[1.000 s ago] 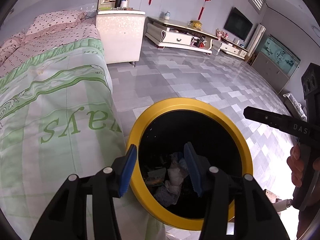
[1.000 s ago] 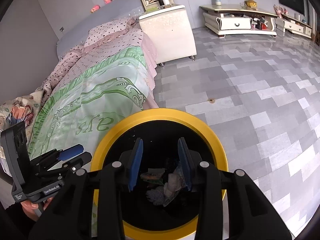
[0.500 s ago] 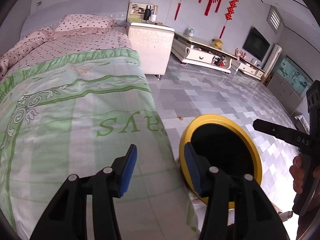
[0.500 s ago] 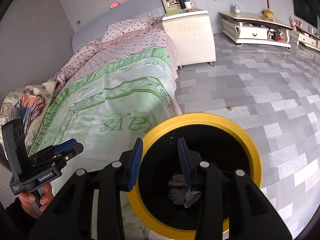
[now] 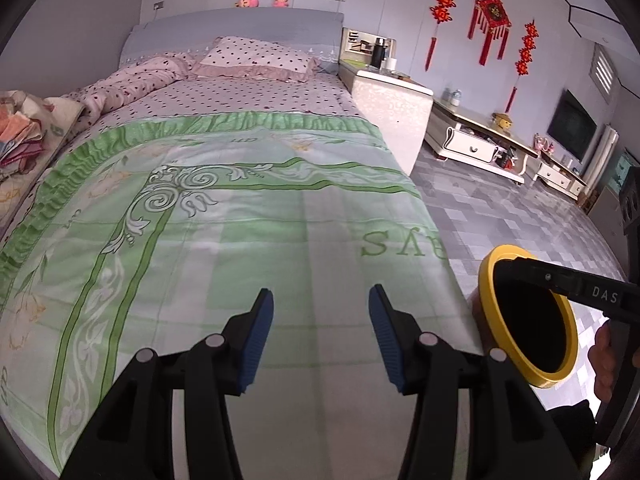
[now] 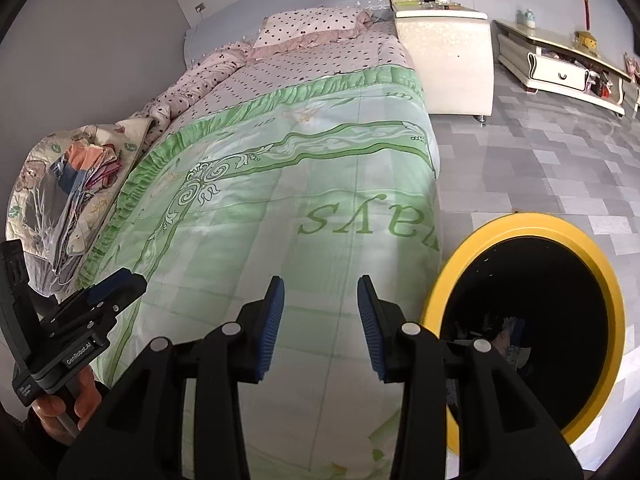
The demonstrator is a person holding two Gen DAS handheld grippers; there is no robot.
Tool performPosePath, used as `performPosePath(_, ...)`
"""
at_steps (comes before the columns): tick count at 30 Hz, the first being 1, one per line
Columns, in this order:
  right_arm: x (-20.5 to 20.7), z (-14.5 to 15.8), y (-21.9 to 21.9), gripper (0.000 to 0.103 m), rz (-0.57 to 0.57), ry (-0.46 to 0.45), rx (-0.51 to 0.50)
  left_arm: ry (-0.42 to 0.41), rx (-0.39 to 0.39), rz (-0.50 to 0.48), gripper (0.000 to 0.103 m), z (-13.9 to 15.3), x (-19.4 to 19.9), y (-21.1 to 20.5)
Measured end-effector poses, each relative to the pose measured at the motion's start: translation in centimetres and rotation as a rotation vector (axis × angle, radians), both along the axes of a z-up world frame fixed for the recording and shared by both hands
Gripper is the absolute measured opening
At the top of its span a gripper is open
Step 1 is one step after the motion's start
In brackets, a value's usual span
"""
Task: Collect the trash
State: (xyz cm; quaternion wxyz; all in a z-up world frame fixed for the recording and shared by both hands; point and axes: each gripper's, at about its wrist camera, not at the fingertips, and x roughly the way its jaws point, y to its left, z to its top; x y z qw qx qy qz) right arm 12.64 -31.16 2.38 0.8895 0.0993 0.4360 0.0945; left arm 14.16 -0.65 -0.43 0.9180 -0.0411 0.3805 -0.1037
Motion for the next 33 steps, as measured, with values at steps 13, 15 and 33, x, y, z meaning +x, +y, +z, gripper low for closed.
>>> performPosePath(13,-3.7,-2.2,4.9,0.088,-0.117,-0.092,-0.124,-0.131,0.054,0.146,0.092,-1.1,-6.3,5.0)
performPosePath(15,-4.7,-1.8,5.0,0.093,-0.153,-0.142,-0.146,-0.15,0.045,0.159,0.094,-0.5,-7.2,5.2)
performPosePath(33,-13.1,1.4,6.9,0.095,-0.231,-0.426,-0.267,-0.317,0.046,0.21,0.095,2.3,-14.2,3.6)
